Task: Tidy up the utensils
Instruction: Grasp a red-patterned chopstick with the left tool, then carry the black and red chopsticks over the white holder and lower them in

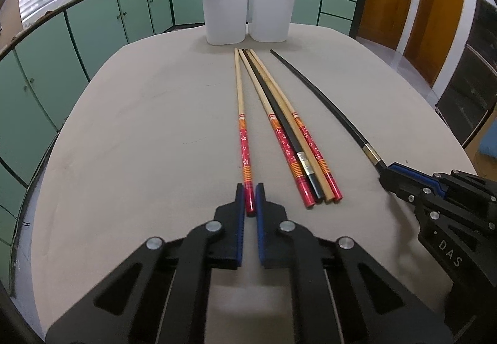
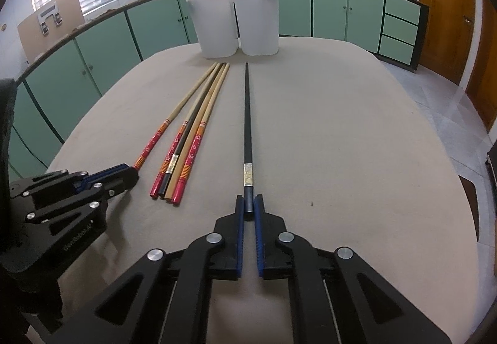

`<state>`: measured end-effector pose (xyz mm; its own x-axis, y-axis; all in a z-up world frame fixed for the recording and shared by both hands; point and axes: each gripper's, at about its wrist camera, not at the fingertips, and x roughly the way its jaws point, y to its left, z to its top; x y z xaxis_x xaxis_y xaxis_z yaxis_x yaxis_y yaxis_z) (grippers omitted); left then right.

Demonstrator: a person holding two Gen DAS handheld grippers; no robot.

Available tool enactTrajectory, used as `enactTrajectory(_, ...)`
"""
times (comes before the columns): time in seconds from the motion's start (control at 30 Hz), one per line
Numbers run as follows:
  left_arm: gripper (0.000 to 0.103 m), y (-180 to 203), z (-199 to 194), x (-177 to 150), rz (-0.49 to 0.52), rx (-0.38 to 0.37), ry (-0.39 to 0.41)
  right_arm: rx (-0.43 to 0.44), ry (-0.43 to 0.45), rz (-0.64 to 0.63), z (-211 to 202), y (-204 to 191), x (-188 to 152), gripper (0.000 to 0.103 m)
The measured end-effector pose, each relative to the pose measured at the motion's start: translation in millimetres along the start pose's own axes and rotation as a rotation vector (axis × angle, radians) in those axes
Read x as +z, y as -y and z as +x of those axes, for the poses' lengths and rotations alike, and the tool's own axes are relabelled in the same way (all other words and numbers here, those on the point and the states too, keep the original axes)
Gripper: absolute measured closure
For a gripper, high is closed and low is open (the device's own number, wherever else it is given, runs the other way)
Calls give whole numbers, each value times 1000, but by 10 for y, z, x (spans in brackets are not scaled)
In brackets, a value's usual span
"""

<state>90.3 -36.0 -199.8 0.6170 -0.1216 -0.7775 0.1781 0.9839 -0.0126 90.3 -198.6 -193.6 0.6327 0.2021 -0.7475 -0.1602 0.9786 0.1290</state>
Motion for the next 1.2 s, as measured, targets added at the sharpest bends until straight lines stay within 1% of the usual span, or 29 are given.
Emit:
enactTrajectory(0.1, 97, -29, -35, 2, -11, -1, 6, 3, 5, 4, -14, 4, 3, 97)
enactTrajectory(0.23, 98, -42, -128, 35, -2, 9, 32, -2, 21, -8, -64, -5, 24, 97)
enactTrajectory(0.57, 98, -79, -554, 281, 22, 18, 147, 7, 100, -8, -362, 25, 233, 97)
enactTrajectory(0.93, 98, -153, -978, 725, 15, 1, 292, 26, 198, -17, -722, 77, 673, 97)
enactTrajectory(1.2, 98, -171, -1120, 986, 15, -22, 350, 48, 252, -52, -913, 64, 1015, 97)
